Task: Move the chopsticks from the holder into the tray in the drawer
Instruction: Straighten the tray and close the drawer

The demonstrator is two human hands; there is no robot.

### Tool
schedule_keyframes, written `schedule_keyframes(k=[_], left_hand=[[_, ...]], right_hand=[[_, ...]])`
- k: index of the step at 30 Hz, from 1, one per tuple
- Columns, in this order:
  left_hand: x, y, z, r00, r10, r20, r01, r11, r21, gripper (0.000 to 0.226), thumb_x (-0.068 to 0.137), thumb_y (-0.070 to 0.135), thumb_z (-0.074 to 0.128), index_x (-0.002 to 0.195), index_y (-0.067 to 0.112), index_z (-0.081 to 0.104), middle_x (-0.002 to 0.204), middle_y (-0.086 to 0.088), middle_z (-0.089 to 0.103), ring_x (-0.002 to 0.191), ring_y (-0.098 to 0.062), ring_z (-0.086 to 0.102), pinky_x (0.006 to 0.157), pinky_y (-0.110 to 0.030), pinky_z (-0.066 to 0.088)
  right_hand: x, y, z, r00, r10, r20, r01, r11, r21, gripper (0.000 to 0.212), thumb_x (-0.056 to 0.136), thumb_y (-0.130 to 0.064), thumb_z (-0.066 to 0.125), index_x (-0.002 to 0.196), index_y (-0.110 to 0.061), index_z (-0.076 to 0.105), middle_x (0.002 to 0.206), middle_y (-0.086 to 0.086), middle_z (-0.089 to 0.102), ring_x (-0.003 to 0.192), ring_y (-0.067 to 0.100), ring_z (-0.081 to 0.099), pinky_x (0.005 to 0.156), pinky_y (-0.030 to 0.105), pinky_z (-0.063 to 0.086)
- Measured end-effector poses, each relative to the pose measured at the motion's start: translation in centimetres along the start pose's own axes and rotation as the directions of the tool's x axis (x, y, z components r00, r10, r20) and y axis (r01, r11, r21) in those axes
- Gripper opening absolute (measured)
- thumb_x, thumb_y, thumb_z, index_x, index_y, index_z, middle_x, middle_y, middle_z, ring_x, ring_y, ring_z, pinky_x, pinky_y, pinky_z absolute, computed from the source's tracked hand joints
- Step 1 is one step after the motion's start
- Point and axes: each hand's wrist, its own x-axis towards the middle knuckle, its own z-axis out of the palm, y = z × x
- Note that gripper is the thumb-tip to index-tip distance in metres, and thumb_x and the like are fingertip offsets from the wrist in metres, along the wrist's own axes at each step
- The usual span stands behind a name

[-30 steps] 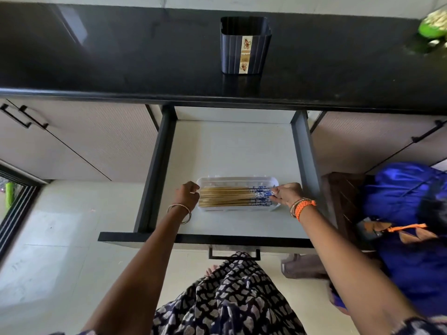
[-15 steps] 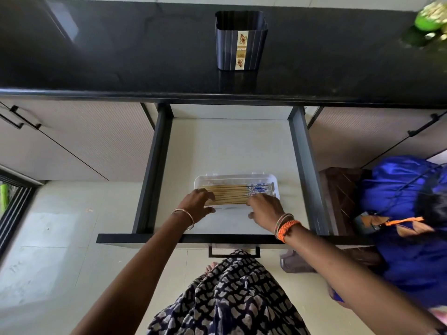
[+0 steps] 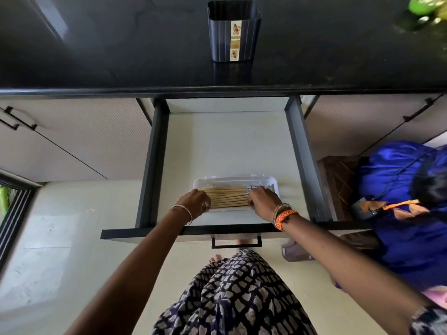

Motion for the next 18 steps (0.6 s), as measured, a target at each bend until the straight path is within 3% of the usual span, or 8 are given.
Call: schedule_keyframes(k=[2,4,6,9,11,18], left_hand=[[-0.8,0.6,-0.8,0.996,0.062,-0.061,-0.065,0.996,-0.055,0.015,0.085,0.014,0.061,0.095,0.010,0.070,0.116,-0.014,0.065,0.100,-0.029,0.064,0.089,-0.034,0.054],[-2.3,1.5,-1.3,0.975,0.184,-0.123,-0.201,0.969,-0.143,0.016,0.085,0.019,0.062,0.097,0.013,0.069,0.119,-0.009,0.064,0.103,-0.023,0.063,0.089,-0.026,0.053],[-4.1,2.1,-1.4,0.954,0.296,-0.050,-0.301,0.940,-0.164,0.023,0.082,0.030,0.064,0.100,0.017,0.069,0.114,-0.004,0.067,0.099,-0.016,0.063,0.088,-0.027,0.054],[-5.4,2.4,-1.3,0.929,0.361,0.080,-0.356,0.932,-0.065,0.028,0.082,0.036,0.063,0.101,0.017,0.069,0.105,-0.002,0.071,0.092,-0.014,0.065,0.083,-0.031,0.055],[-5.3,2.6,-1.4,0.924,0.376,0.062,-0.375,0.926,-0.035,0.024,0.083,0.032,0.062,0.098,0.015,0.069,0.100,-0.003,0.072,0.088,-0.016,0.066,0.080,-0.031,0.055],[-2.2,2.6,-3.1,0.936,0.351,-0.036,-0.350,0.936,0.035,0.018,0.084,0.025,0.060,0.095,0.014,0.069,0.094,-0.008,0.073,0.085,-0.024,0.066,0.072,-0.032,0.053]], right_hand=[[-1.0,-0.6,-1.0,0.999,0.032,-0.036,-0.029,0.998,0.062,0.015,0.087,0.001,0.054,0.085,0.001,0.069,0.091,0.015,0.070,0.088,0.029,0.068,0.076,0.033,0.055],[-3.5,-1.6,-1.7,0.999,0.004,-0.051,0.005,0.984,0.176,0.016,0.088,-0.016,0.061,0.084,-0.004,0.071,0.081,0.007,0.071,0.072,0.019,0.067,0.065,0.026,0.050],[-6.7,-2.4,-1.8,0.998,-0.060,-0.025,0.064,0.965,0.252,0.017,0.086,-0.024,0.065,0.087,-0.010,0.073,0.079,-0.001,0.072,0.065,0.014,0.066,0.059,0.027,0.051],[-9.3,-2.4,-1.5,0.990,-0.123,-0.072,0.124,0.992,0.020,0.009,0.087,-0.009,0.060,0.090,-0.012,0.068,0.089,0.000,0.070,0.084,0.015,0.066,0.065,0.022,0.050],[-9.1,-2.2,-1.4,0.990,-0.119,-0.079,0.117,0.993,-0.031,0.015,0.086,-0.002,0.057,0.088,-0.012,0.067,0.089,0.002,0.069,0.085,0.016,0.064,0.066,0.020,0.047],[-5.1,-2.2,-3.6,0.987,-0.125,-0.104,0.112,0.986,-0.124,0.010,0.083,-0.005,0.057,0.080,-0.008,0.066,0.082,0.008,0.070,0.077,0.023,0.064,0.063,0.026,0.041]])
